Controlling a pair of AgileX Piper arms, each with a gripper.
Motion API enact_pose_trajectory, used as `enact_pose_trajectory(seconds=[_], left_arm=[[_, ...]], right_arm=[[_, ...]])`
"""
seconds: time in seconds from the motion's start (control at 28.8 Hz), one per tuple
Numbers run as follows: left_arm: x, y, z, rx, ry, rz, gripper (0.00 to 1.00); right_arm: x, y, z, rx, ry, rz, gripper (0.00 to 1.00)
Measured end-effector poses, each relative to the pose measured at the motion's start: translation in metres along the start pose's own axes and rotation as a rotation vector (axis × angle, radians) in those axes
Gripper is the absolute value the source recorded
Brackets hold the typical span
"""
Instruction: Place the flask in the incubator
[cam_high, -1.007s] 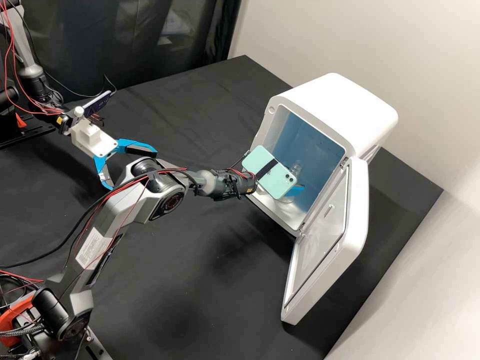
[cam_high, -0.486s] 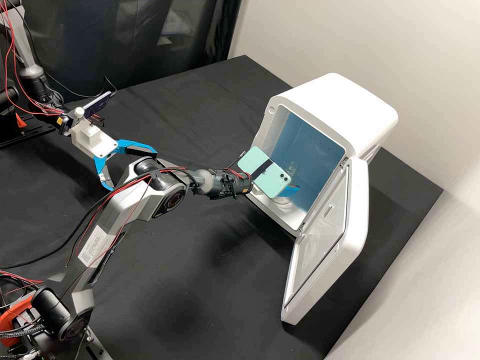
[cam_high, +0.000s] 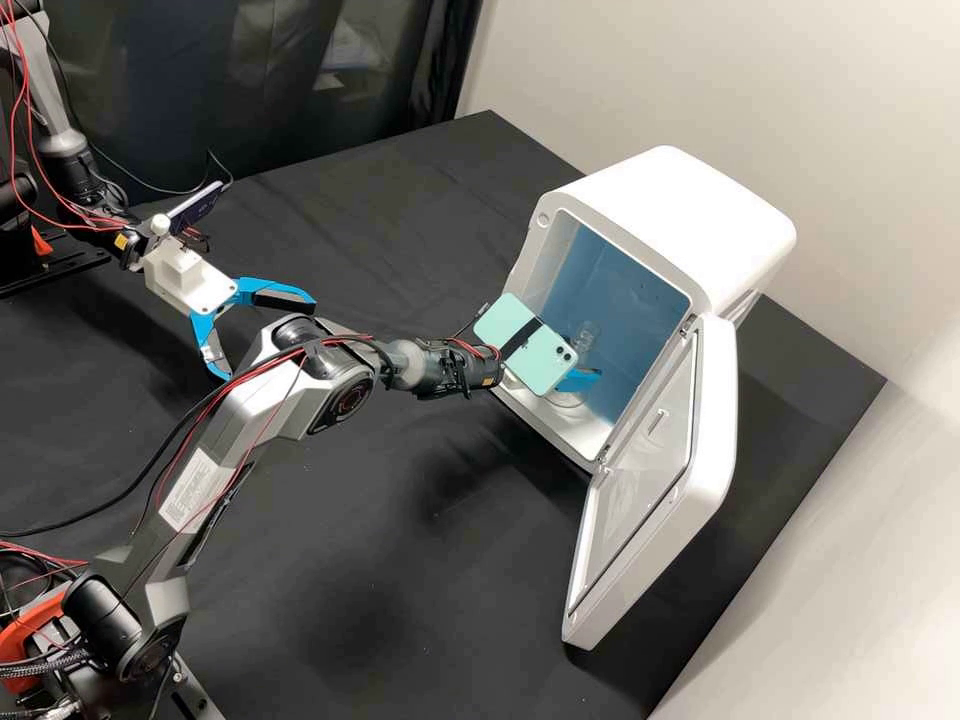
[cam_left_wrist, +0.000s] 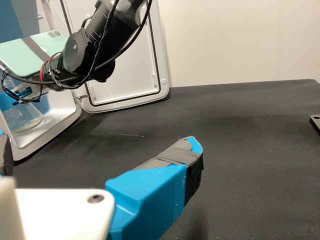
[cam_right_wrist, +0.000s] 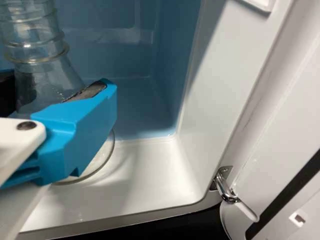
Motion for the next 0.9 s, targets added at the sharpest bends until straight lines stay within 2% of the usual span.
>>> enact_pose_trajectory(seconds=[0.03, 0.07, 0.24, 0.45, 0.69, 0.76, 0.9], left_arm=[[0.0, 0.0, 0.0, 0.0, 0.0, 0.0, 1.0], [0.0, 0.0, 0.0, 0.0, 0.0, 0.0, 1.0], [0.0, 0.0, 0.0, 0.0, 0.0, 0.0, 1.0], [0.0, 0.0, -0.0001, 0.0, 0.001, 0.0, 1.0], [0.0, 0.0, -0.0001, 0.0, 0.001, 0.0, 1.0], [0.0, 0.0, -0.0001, 0.0, 0.001, 0.0, 1.0], [0.0, 0.0, -0.0001, 0.0, 0.001, 0.0, 1.0]], right_arm=[[0.0002, -0.0005, 0.0005, 0.0, -0.001, -0.001, 0.0], [0.0002, -0.0003, 0.0004, 0.0, -0.001, 0.001, 1.0], [0.0006, -0.001, 0.0012, -0.003, -0.002, 0.002, 1.0], [0.0008, -0.0019, 0.0017, -0.03, -0.004, -0.005, 1.0], [0.0009, -0.0047, 0.0032, -0.019, -0.017, -0.03, 1.0], [0.0009, -0.0048, 0.0038, -0.009, -0.023, -0.032, 1.0], [0.0009, -0.0048, 0.0039, -0.007, -0.024, -0.031, 1.0]])
